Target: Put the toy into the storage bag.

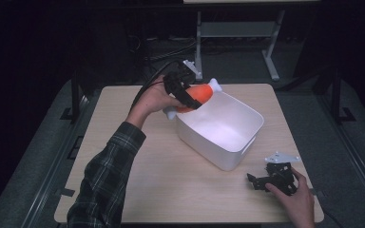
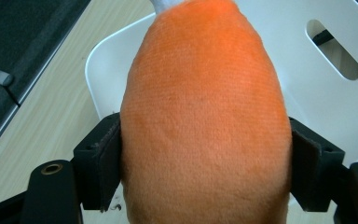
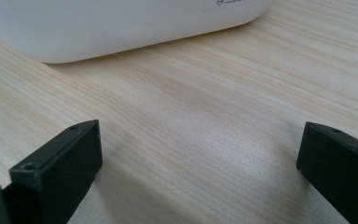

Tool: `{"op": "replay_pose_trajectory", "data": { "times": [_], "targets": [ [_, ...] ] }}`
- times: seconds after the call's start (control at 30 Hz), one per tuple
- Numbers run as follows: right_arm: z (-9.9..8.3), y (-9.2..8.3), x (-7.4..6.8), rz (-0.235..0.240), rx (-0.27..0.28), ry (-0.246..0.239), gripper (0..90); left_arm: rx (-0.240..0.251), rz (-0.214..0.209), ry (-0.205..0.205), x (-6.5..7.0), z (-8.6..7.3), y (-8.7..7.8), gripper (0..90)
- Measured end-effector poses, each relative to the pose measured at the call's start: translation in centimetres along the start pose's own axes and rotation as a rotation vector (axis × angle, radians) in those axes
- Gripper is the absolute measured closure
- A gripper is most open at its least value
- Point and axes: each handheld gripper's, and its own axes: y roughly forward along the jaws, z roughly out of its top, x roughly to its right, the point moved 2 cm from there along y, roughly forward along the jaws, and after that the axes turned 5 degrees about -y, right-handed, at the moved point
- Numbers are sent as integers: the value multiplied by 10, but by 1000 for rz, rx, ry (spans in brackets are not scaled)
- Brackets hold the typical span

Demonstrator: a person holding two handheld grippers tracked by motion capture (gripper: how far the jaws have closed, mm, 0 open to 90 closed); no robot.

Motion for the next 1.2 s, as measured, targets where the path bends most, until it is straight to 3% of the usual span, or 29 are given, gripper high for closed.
{"op": "replay_pose_trajectory", "data": {
  "times": [0.23, 0.6, 1.2],
  "targets": [
    [0, 0, 0, -1, 0, 0, 0, -12, -17, 9, -3, 13, 20, 234],
    [0, 0, 0, -2, 0, 0, 0, -48, -25, 26, -5, 20, 42, 232],
    [0, 0, 0, -2, 0, 1, 0, -68, -39, 21, -8, 20, 57, 211]
  ]
}}
